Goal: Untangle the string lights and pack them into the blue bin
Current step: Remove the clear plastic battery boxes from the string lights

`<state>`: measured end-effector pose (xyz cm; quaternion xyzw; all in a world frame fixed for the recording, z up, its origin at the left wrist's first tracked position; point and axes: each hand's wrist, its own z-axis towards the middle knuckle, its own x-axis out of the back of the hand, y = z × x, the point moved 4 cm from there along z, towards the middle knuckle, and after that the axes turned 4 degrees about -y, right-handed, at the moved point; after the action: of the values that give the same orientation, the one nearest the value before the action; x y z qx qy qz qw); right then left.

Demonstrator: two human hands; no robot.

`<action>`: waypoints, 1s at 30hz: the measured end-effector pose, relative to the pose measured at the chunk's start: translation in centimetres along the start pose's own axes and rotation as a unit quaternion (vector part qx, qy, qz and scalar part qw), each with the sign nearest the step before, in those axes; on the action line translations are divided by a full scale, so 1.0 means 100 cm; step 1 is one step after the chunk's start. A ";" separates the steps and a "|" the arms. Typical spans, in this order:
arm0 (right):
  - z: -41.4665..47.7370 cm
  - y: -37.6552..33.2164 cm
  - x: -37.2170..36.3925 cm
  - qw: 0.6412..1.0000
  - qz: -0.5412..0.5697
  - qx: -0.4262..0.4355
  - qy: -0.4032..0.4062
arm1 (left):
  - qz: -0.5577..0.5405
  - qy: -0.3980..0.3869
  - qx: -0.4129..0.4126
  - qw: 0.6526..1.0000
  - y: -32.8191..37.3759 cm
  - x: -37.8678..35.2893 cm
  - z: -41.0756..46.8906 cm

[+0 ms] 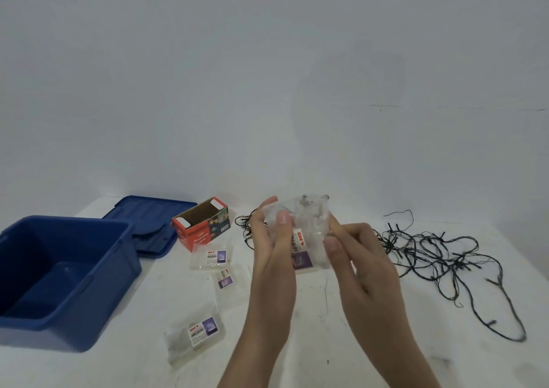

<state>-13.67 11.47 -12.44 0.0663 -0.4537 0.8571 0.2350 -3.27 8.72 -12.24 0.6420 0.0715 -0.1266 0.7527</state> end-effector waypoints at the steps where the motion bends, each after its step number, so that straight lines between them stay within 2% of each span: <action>1: -0.001 0.002 0.002 0.999 0.032 -0.010 0.019 | 0.002 -0.003 0.000 1.000 0.001 -0.001 -0.001; 4: -0.004 0.006 0.004 0.993 0.108 -0.028 0.039 | 0.004 -0.007 0.003 1.000 0.002 -0.001 -0.002; 9: -0.007 0.005 0.003 1.000 0.001 0.013 0.025 | 0.010 -0.045 0.009 0.999 -0.003 -0.008 -0.007; 14: -0.014 0.006 -0.001 0.999 0.009 -0.033 -0.032 | 0.020 -0.032 0.030 0.999 -0.008 -0.005 -0.007; 17: -0.011 0.007 0.004 0.995 0.038 -0.062 -0.068 | -0.029 -0.007 0.075 0.997 -0.013 0.001 -0.005; 20: -0.008 0.007 0.014 0.998 0.025 -0.057 -0.021 | -0.060 -0.006 0.101 0.993 -0.015 0.002 -0.004; 22: -0.005 0.010 0.020 0.996 0.041 -0.083 0.010 | -0.063 -0.012 0.105 0.992 -0.016 0.003 -0.004; 26: -0.001 0.021 0.020 0.965 0.197 -0.174 -0.012 | -0.064 -0.014 0.106 0.992 -0.017 0.001 -0.005; 30: 0.000 0.012 0.025 0.985 0.136 -0.100 0.025 | -0.067 0.008 0.116 0.991 -0.018 0.002 -0.004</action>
<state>-16.45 11.80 -12.48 -0.0410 -0.5358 0.8328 0.1333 -3.53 8.84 -14.06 0.7201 0.1050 -0.1791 0.6621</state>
